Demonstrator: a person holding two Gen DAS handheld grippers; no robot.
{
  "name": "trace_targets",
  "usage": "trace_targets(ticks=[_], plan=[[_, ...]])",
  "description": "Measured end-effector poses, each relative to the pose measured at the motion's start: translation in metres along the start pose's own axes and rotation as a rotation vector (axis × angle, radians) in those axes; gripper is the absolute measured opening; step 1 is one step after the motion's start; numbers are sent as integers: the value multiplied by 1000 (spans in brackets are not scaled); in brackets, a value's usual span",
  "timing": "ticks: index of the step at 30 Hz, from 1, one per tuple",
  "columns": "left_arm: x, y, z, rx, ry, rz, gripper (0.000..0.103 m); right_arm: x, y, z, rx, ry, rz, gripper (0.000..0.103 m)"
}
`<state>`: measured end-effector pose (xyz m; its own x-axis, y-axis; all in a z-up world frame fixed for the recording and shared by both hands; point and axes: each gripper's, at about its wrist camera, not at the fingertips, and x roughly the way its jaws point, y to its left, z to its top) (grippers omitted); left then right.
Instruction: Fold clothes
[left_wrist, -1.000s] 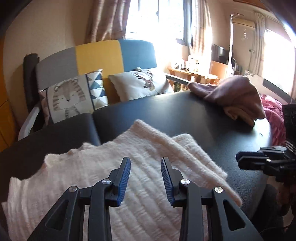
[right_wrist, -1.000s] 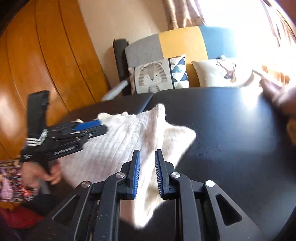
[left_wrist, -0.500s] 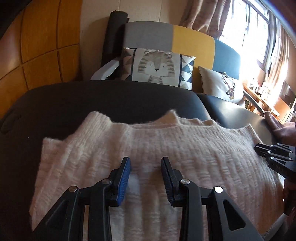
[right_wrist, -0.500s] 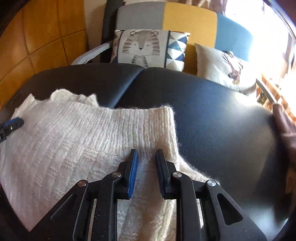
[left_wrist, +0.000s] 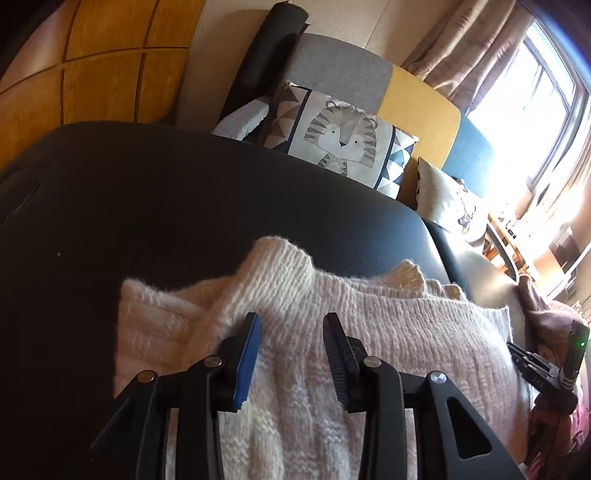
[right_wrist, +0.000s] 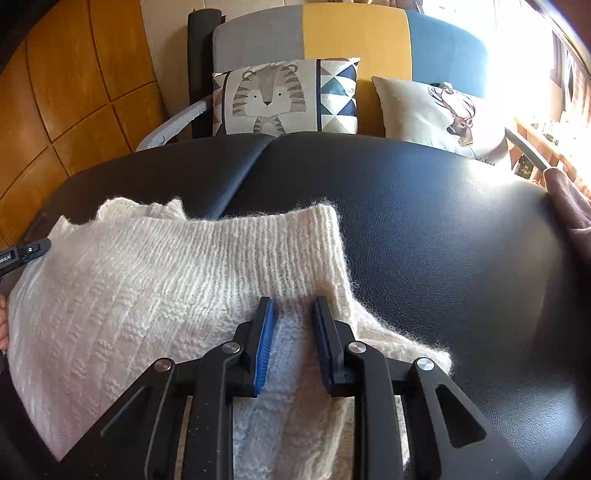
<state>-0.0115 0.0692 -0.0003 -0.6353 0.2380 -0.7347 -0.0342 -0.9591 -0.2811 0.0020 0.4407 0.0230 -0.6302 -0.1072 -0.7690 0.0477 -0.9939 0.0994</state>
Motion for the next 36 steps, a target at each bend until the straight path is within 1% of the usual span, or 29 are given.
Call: trace_targets(ticks=[1,3,4,6,8,11,12,13,15,16,17,19,21,23,24,25,27,28,30,31,33,34,36], plan=[[5,-1,3,27,10,19,36,0,-1,0,1,-1,6,24],[14,0,4,85,30,79,36,0,-2,-1,5,-5,13,24],[17,1,3,101,29,92,36,0,-2,-1,7,-7,16,24],[16,1,1,106,17,96,36,0,-3,-2,8,-8,21,24],[15,0,1,111,22,101,36,0,-1,1,-10,9,20,24],[3,-1,1,68,17,94,36,-11,1,11,18,30,8,25],[-3,-2,1,51,6,85,36,-17,3,14,32,20,7,25],[-10,-3,1,39,-9,75,36,-25,9,16,32,-9,17,25],[-20,-9,-2,36,-46,46,36,-34,31,19,-13,-29,47,26],[-23,-13,-3,43,-57,31,36,-36,43,21,-48,-31,48,26],[-21,-17,-4,60,-52,29,36,-34,57,20,-104,-21,19,26],[-10,-23,-7,108,-11,72,36,-26,76,17,-193,-4,-24,26],[1,-22,-9,138,26,130,36,-14,79,11,-213,27,-45,26],[2,-15,-11,140,14,126,36,-6,69,4,-172,33,-33,28],[1,-12,-12,146,8,127,37,-5,60,2,-135,22,-10,31],[1,-10,-12,154,3,131,37,-5,53,0,-100,19,13,31],[-2,-5,-13,167,4,107,37,-4,44,0,-53,20,54,31],[-3,-3,-14,173,5,93,37,-6,44,2,-49,25,59,31],[-13,5,-13,146,15,60,37,-17,45,4,-36,24,45,33],[-21,12,-12,123,10,40,36,-29,45,2,-15,-3,41,34],[-44,27,-21,76,-33,18,36,-56,48,-7,21,-74,85,35],[-56,36,-27,49,-59,15,36,-67,50,-12,36,-100,105,38],[-81,55,-42,-4,-101,1,36,-81,57,-29,51,-111,141,41]])
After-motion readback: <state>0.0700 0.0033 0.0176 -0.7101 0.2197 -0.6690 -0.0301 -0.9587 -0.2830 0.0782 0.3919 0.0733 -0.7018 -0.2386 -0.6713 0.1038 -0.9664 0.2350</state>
